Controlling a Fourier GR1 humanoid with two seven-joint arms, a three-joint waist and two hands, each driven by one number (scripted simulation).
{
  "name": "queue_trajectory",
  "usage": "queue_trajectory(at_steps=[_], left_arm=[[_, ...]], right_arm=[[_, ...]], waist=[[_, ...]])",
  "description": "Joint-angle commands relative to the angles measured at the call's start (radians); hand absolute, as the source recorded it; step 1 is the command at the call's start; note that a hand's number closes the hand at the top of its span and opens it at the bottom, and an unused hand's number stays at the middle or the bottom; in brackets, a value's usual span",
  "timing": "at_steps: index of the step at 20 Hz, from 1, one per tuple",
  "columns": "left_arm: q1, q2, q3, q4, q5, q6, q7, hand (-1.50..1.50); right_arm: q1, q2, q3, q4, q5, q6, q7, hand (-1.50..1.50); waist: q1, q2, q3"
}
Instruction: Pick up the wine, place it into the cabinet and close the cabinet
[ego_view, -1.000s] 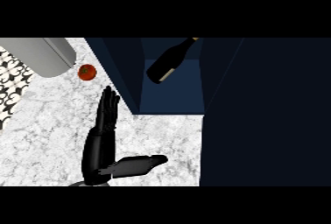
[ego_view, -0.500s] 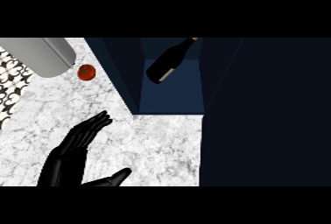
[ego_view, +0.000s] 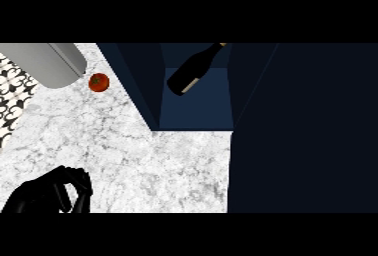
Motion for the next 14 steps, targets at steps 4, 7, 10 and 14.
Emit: queue_trajectory(at_steps=[4, 7, 10, 14], left_arm=[[0.076, 0.016, 0.084, 0.043, 0.030, -0.109, -0.073, 1.50], [0.100, 0.054, 0.122, 0.035, 0.045, -0.171, -0.085, 1.50], [0.108, 0.037, 0.139, 0.028, 0.064, -0.182, -0.062, 1.50], [0.108, 0.079, 0.193, 0.034, 0.108, -0.248, -0.050, 1.50]], right_arm=[[0.038, -0.026, 0.106, -0.152, -0.100, 0.016, 0.112, 1.50], [-0.148, 0.014, 0.212, -0.105, -0.073, -0.068, 0.201, 1.50], [-0.182, 0.032, 0.261, -0.111, -0.072, -0.079, 0.236, 1.50], [-0.332, 0.096, 0.359, -0.137, -0.040, -0.160, 0.315, 1.50]], waist=[[0.003, 0.002, 0.001], [0.025, 0.006, 0.000], [0.015, 0.005, 0.001], [0.021, 0.004, 0.000]])
